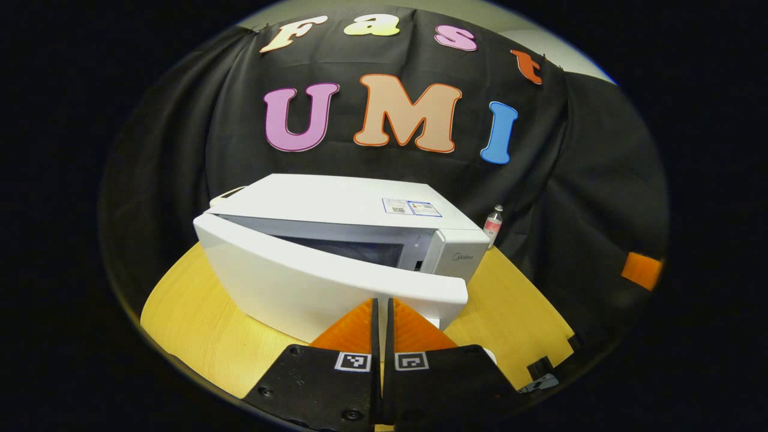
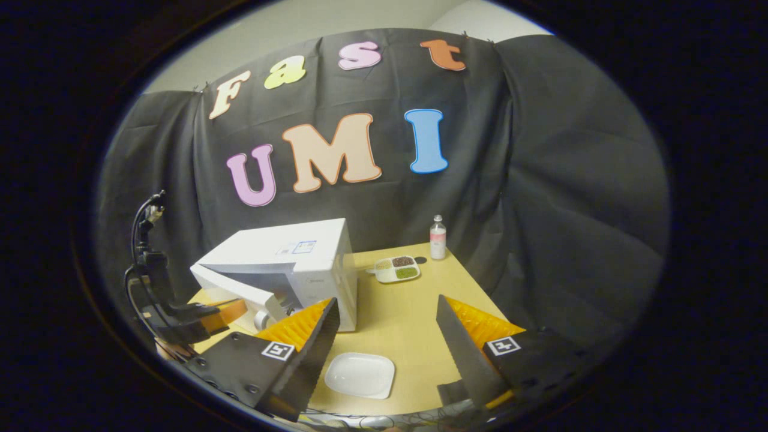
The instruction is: Open the microwave oven with the left hand, put the food in, and close the microwave oven.
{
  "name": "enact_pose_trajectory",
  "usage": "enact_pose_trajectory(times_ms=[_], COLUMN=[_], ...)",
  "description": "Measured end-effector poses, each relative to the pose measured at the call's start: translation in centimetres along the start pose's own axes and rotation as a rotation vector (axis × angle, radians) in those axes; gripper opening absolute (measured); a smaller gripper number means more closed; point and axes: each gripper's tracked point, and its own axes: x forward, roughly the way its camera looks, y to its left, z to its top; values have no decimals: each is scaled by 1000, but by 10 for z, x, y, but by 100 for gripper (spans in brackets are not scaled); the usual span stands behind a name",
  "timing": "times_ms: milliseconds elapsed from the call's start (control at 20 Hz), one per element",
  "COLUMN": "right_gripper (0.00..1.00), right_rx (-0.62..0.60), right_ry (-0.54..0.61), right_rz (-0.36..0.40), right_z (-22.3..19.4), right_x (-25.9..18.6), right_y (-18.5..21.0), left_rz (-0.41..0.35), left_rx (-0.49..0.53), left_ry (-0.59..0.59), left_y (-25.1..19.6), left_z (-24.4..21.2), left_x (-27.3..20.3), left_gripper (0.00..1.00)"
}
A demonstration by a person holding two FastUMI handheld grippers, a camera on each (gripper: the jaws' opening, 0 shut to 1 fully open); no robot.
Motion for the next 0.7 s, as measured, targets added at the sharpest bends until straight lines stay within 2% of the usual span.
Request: enact_pose_trajectory(times_ms=[250,700], right_gripper=[92,92], right_rx=[-3,-11], right_ry=[9,23], right_rz=[0,-6], right_z=[1,4], right_x=[13,26], right_y=[-11,-14], left_rz=[-15,8], left_rx=[10,-13], left_ry=[-18,-11], left_y=[-14,-12], left_z=[13,17], left_x=[25,56], left_gripper=[0,0])
